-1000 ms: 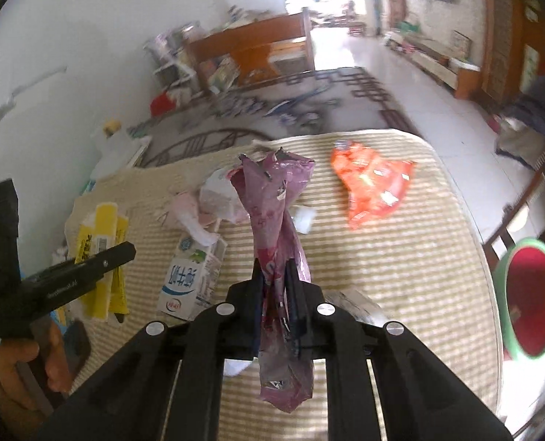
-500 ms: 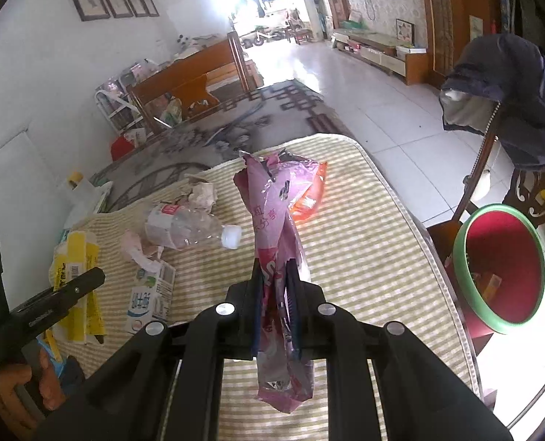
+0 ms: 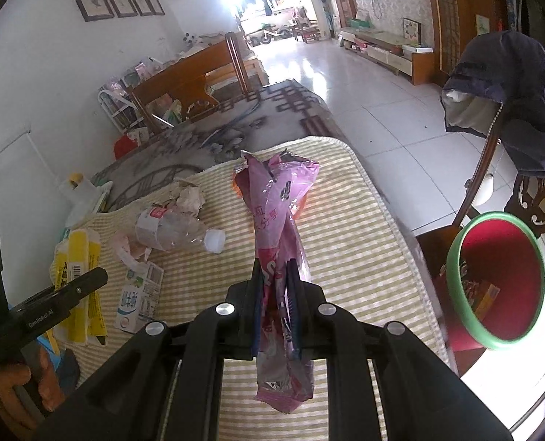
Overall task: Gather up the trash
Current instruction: 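Grasp the yellow tissue pack with the left tool while the right tool grasps the pink wrapper, then carry the tissue pack and pink wrapper to the red bucket and open both tools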
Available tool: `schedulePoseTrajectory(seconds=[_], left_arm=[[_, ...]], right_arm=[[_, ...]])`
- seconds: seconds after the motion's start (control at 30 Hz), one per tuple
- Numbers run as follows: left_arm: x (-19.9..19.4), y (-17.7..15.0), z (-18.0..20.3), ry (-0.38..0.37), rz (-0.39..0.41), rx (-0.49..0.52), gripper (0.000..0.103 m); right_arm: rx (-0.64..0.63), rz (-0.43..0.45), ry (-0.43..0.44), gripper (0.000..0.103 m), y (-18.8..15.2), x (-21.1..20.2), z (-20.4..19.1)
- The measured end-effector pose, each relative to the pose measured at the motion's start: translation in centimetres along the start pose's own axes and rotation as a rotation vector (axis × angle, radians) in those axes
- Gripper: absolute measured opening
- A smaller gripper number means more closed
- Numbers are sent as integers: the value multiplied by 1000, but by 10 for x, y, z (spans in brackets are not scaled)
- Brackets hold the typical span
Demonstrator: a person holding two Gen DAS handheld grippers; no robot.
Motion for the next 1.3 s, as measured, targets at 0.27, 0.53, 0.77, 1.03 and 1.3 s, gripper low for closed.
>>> schedulePoseTrajectory(seconds=[0.27,0.53,0.77,1.03,1.3], left_arm=[[-2,6,42,3,9,9,44],[-4,9,81,8,8,23,44],[-6,10,127,-26,9,56,44],[-10,15,205,-107,22,149,44],[-4,18,304,-270,8,244,44]], right_arm=[[2,3,18,13,14,-14,32],[10,4,33,13,22,-28,62],[51,30,15,13,23,-52,102],[129,91,-44,13,18,-96,161],[252,172,-131,14,11,-141,230]])
Point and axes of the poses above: each gripper's, at about its wrist camera, not at the fingertips, and x roughly the way its jaws point, z to its right, y to its top, the point moved 5 cm from there along x, roughly the way its jaws point, and after that the axes turned 15 degrees about y, right-handed, at the moved point
